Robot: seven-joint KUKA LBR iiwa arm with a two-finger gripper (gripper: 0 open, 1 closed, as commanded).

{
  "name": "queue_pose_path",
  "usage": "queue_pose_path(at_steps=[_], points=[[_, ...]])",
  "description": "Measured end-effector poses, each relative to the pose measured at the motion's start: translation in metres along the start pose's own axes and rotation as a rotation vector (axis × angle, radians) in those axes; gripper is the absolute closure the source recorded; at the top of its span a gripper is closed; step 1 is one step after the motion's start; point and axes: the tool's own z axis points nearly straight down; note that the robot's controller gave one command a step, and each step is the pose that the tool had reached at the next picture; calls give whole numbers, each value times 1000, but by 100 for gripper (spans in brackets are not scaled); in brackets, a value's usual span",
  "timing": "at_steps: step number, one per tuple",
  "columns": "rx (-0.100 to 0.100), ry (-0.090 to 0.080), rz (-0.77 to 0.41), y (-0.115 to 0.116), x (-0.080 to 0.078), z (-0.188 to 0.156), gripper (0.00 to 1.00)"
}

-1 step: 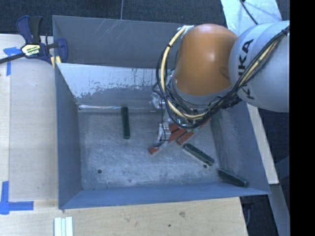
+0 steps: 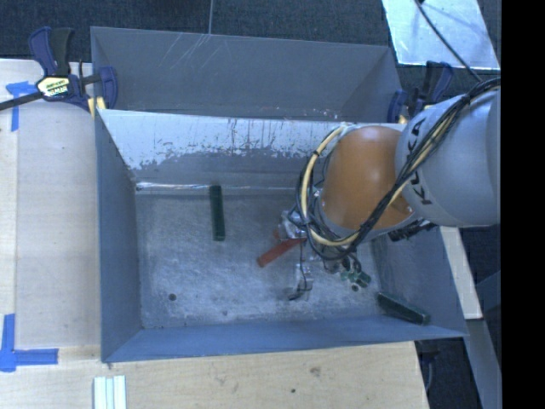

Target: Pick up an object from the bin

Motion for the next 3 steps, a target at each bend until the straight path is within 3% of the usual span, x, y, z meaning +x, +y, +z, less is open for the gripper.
queue_pose_path(at_steps=[1,2,3], points=[[-2,-9,-2,2,-3,-4,100],[-2,-8,-2,3,-2,-4,0],[-3,-10,120,0,-49,10,0]])
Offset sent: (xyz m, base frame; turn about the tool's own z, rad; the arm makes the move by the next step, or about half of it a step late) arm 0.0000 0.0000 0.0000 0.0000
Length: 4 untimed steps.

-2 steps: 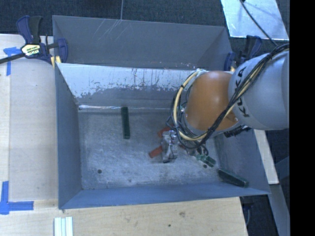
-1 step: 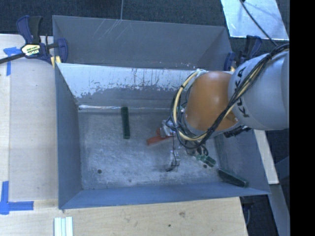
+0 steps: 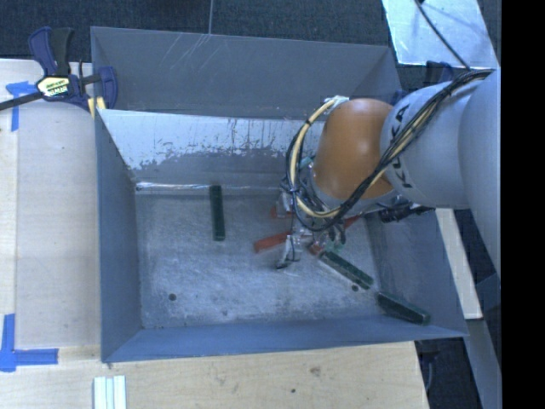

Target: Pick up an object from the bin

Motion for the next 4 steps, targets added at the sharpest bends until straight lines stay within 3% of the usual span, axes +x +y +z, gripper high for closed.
queue_pose_path(at_steps=[1,2,3,4], points=[[-1,-6,1,0,-2,-4,100],[0,2,1,0,1,0,0],[4,-2,282,-81,-46,-7,0],[1,-2,278,-78,-46,-8,100]])
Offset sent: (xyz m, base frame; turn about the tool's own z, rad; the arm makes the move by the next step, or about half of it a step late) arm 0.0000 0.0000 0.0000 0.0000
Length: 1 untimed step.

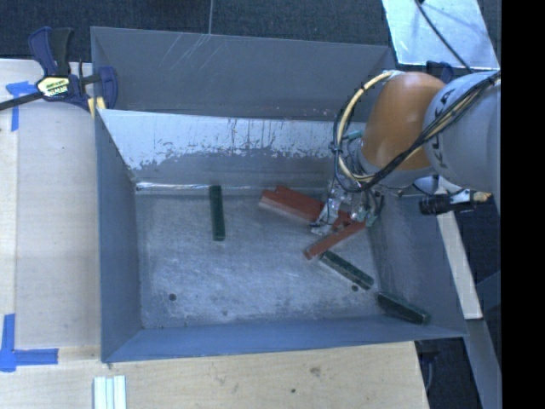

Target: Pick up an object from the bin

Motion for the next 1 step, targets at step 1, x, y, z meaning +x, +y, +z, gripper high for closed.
queue_pose_path(at_steps=[1], points=[[1,-4,-2,-44,21,-126,100]])
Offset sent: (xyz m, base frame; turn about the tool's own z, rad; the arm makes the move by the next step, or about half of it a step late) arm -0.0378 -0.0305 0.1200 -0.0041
